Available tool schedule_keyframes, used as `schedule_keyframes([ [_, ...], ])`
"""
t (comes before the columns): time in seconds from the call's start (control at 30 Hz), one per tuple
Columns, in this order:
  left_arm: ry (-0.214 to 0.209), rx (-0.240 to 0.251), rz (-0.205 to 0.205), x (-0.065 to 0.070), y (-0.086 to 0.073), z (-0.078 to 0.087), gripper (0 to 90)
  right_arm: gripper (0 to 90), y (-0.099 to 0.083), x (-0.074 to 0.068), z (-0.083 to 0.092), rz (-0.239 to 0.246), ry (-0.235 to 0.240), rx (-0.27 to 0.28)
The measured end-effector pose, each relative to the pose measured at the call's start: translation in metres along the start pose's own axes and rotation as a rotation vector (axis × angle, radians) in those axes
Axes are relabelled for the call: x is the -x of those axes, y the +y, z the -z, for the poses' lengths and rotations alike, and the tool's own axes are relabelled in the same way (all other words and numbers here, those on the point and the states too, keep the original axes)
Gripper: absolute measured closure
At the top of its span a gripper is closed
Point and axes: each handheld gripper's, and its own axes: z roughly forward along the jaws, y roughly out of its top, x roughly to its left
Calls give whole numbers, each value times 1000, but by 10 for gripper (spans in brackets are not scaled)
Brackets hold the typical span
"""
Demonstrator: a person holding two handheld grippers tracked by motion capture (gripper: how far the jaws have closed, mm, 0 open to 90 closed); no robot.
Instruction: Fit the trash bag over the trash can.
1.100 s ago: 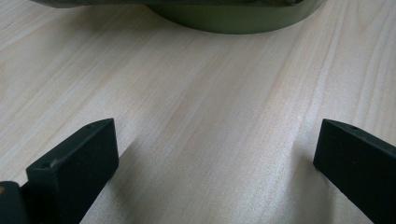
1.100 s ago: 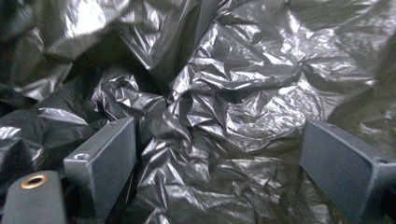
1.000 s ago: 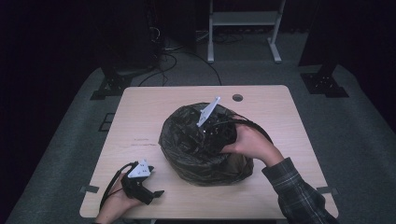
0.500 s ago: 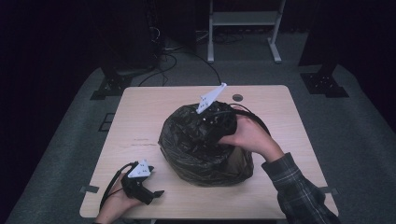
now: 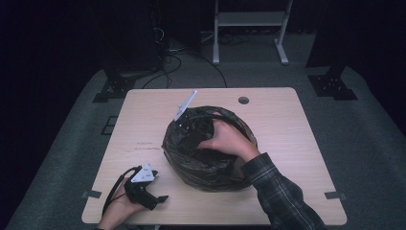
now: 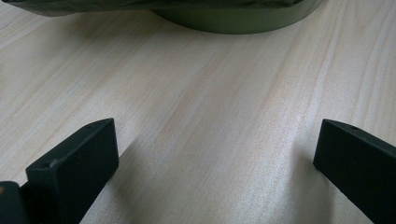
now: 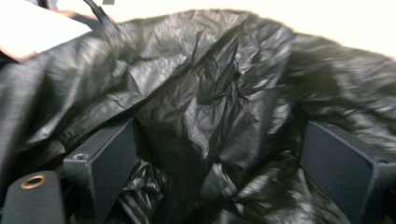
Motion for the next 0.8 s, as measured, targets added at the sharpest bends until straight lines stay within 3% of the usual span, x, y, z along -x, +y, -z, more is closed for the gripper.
schedule_keyframes([
  [0.23, 0, 0, 0, 0, 0, 0, 0, 102, 2, -5, -23, 11, 7, -80],
  [0.33, 0, 0, 0, 0, 0, 0, 0, 102, 1, -5, -28, 16, -19, -135],
  [0.47, 0, 0, 0, 0, 0, 0, 0, 102, 3, -5, -17, 13, -20, -69],
  [0.8, 7, 1, 6, 1, 0, 0, 0, 101, -2, -7, 33, 4, -28, 94],
])
